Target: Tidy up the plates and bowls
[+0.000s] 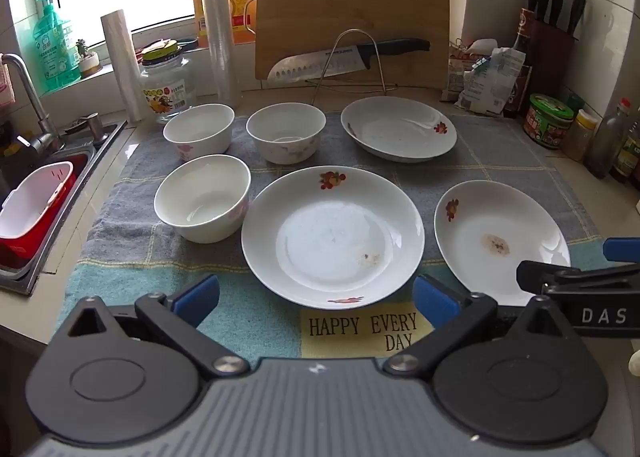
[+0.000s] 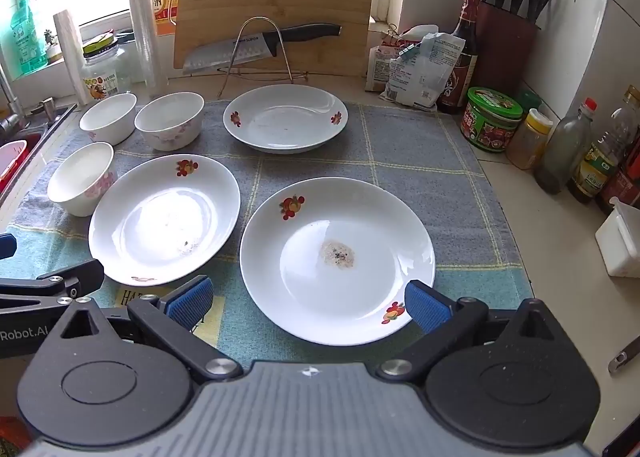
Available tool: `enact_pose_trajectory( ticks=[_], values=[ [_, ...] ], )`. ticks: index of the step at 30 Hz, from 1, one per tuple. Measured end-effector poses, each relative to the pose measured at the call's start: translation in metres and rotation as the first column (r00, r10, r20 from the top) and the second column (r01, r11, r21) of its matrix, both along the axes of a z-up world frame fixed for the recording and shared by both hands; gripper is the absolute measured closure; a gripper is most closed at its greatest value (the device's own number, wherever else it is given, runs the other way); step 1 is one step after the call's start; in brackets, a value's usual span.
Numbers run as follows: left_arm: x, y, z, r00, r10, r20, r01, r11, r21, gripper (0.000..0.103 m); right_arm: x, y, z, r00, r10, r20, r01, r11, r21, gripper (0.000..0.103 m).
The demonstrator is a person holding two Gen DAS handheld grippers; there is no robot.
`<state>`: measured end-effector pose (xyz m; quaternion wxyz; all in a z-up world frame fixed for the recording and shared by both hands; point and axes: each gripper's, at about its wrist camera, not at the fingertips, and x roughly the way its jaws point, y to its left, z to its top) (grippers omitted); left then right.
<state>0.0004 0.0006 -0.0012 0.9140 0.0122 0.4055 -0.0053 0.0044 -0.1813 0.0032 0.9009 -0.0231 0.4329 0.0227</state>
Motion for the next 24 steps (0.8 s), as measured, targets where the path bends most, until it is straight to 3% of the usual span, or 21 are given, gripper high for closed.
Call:
enact_pose_trajectory(
  ticks=[24],
  values=[
    [-0.004, 0.006, 0.004, 1.000, 0.022, -0.001, -0.022, 1.000, -0.008, 0.001, -0.002, 0.007, 0.003, 1.000, 0.005, 0.006, -0.005, 1.000, -0.017, 0.000]
  ],
)
